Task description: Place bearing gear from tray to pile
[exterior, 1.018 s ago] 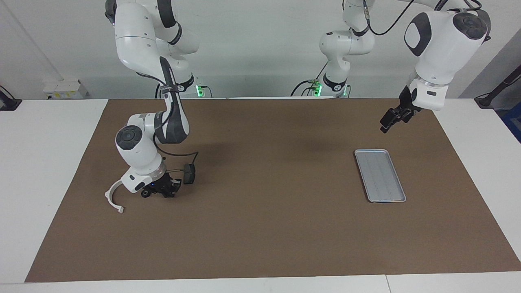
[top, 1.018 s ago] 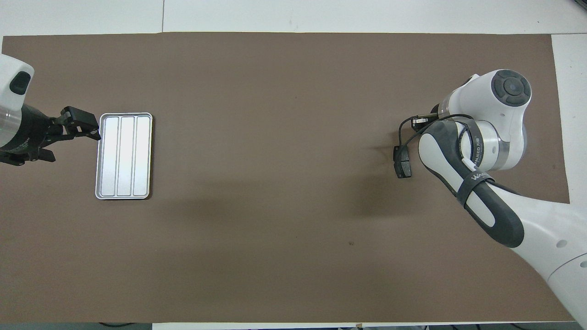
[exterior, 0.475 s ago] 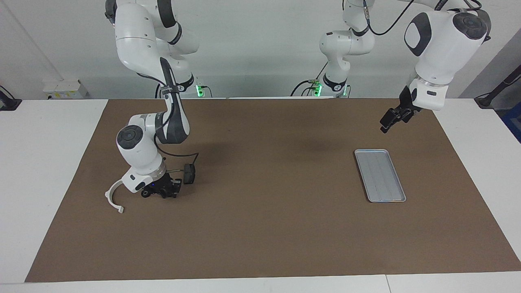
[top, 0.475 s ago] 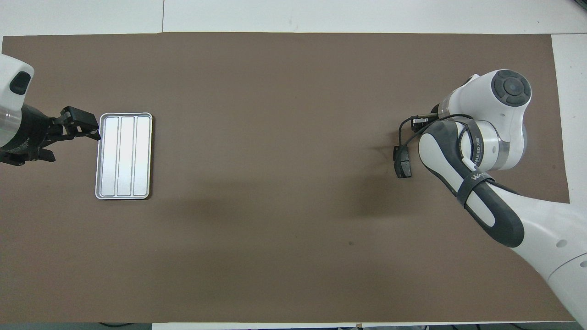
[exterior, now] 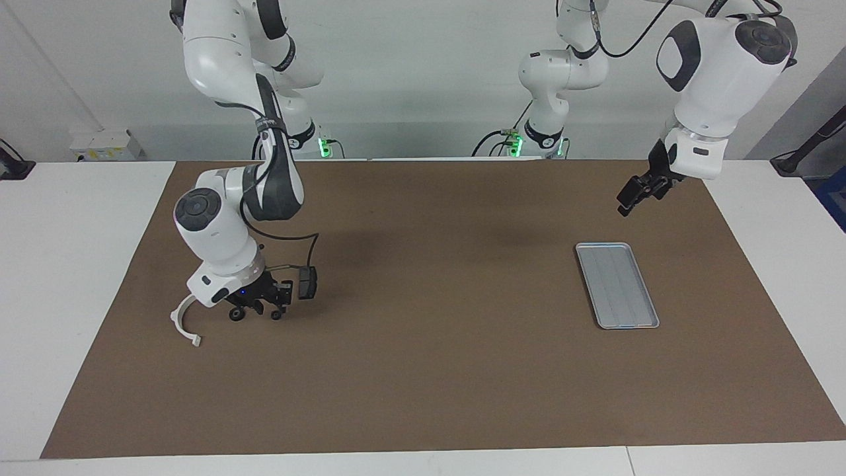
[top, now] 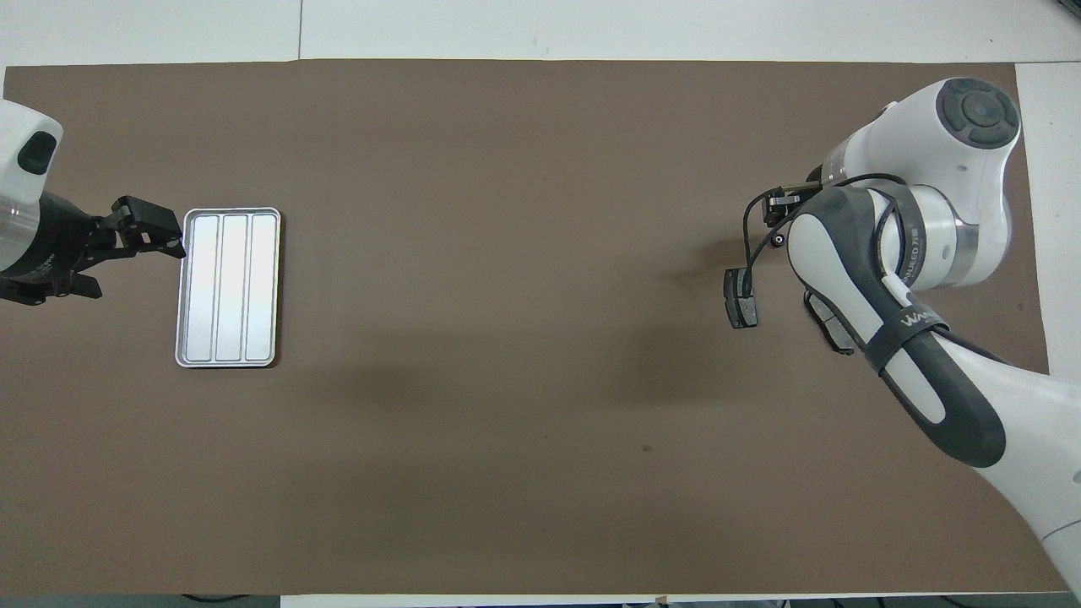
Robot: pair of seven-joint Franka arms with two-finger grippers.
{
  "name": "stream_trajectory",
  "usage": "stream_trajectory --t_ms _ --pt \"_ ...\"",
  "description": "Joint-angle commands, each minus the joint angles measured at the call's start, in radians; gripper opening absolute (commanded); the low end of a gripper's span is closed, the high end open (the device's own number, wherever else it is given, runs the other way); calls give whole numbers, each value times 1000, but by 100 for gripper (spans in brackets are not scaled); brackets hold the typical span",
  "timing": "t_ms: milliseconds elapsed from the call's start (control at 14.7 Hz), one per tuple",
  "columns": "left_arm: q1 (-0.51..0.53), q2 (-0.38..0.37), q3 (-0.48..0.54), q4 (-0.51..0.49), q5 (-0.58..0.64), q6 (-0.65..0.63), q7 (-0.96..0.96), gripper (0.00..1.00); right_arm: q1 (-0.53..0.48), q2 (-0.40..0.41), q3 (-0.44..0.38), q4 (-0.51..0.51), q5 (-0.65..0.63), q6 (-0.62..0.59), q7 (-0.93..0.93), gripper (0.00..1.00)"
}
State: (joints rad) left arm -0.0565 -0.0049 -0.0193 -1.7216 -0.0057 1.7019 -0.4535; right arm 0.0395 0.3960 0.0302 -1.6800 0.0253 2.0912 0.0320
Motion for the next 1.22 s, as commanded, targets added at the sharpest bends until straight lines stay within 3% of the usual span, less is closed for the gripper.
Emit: stream_trajectory --t_ms 0,136,204,679,950,1154 --pt "7 -26 -5 -26 -16 15 6 100 -13 -37 14 98 -8 -126 12 57" --pt "7 -26 -5 -26 -16 16 6 100 -18 -92 13 123 -11 -189 9 77" --pt "7 -26 -5 -26 -16 15 6 100 -21 -124 8 123 -11 -213 6 99" --pt "7 -26 -5 -26 -16 15 6 100 -99 -276 2 180 -33 -434 -44 100" --pt "7 -26 -5 -26 -16 15 6 100 -112 -305 -4 238 -41 -581 -46 100" --pt "7 -26 -5 -26 -16 15 6 100 -102 -333 -29 238 -39 -617 -46 100"
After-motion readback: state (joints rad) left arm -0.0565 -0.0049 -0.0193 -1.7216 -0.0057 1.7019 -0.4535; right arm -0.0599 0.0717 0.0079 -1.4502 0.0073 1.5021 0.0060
